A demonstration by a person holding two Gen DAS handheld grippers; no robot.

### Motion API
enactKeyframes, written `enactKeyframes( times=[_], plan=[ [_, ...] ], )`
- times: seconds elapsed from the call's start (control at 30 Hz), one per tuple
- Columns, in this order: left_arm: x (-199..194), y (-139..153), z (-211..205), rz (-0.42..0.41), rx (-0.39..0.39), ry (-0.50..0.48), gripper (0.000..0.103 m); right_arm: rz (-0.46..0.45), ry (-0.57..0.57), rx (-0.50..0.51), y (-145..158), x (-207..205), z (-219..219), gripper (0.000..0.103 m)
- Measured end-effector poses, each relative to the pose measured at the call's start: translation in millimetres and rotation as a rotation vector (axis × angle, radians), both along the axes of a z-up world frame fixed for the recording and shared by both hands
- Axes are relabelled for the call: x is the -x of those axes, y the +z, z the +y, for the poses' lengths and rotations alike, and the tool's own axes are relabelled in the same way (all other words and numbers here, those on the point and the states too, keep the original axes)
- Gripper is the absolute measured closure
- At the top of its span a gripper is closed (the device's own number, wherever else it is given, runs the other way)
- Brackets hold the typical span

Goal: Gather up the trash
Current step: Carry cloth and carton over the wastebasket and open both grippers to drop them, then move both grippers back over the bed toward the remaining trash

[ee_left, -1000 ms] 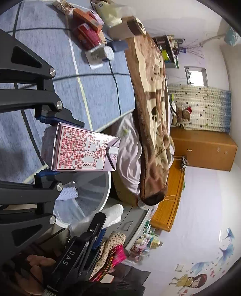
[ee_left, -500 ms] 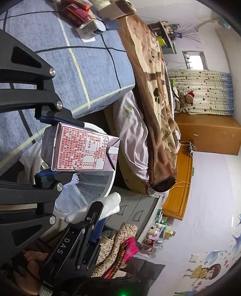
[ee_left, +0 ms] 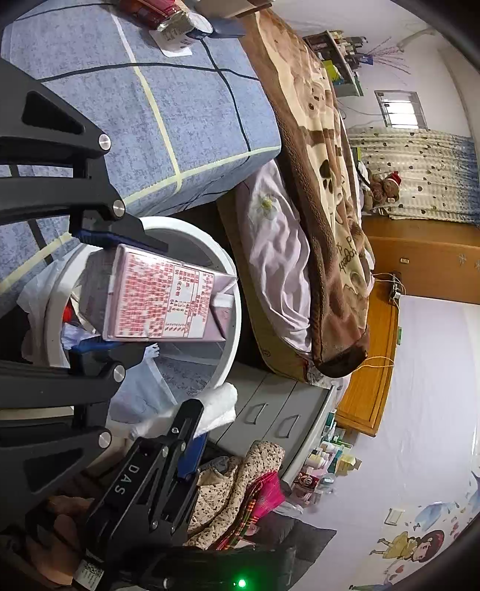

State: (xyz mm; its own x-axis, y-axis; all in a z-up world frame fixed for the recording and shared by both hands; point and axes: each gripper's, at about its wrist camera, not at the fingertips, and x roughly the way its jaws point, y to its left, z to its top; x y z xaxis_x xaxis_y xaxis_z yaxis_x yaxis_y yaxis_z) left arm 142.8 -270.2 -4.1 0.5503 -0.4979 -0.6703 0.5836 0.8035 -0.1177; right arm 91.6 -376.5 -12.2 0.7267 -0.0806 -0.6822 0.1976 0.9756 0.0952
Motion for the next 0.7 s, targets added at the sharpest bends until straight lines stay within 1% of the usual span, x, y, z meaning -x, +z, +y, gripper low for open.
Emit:
enactKeyframes(
  times=[0.03,0.1,0.13,0.17,0.2,0.27,0.43,0.7],
  plan=[
    [-0.8,-0.7,-0.9,0.002,-0.001,-0.004,0.064,0.003,-0.003,0.004,-0.7,-0.5,-0.6,0.073],
    [-1.8,-1.3,-0.9,0.002,0.003,-0.003,0.053,0.011,-0.010,0.012,-2.3,-1.6,-2.0,0.069],
    [-2.0,-1.5,-0.7,0.004,0.004,-0.003,0.051,0.013,-0.015,0.016,-3.0,-1.3,-2.1,0.067],
    [-2.3,-1.5,-0.1,0.002,0.004,-0.002,0.050,0.015,-0.017,0.017,-3.5,-1.6,-2.2,0.061],
    [-2.6,-1.3,-0.4,0.002,0.006,-0.002,0.049,0.018,-0.019,0.016,-4.0,-1.9,-2.8,0.053],
    [-2.4,-0.4,0.8,0.002,0.010,-0.002,0.046,0.016,-0.021,0.015,-3.5,-0.7,-2.6,0.043],
    [-2.2,3.2,6.5,-0.004,0.017,0.009,0.045,0.000,-0.028,0.014,0.8,0.0,-1.5,0.043],
    [0.7,13.2,28.2,-0.025,0.032,0.048,0.045,-0.029,-0.028,0.012,8.3,1.5,5.3,0.043]
  ],
)
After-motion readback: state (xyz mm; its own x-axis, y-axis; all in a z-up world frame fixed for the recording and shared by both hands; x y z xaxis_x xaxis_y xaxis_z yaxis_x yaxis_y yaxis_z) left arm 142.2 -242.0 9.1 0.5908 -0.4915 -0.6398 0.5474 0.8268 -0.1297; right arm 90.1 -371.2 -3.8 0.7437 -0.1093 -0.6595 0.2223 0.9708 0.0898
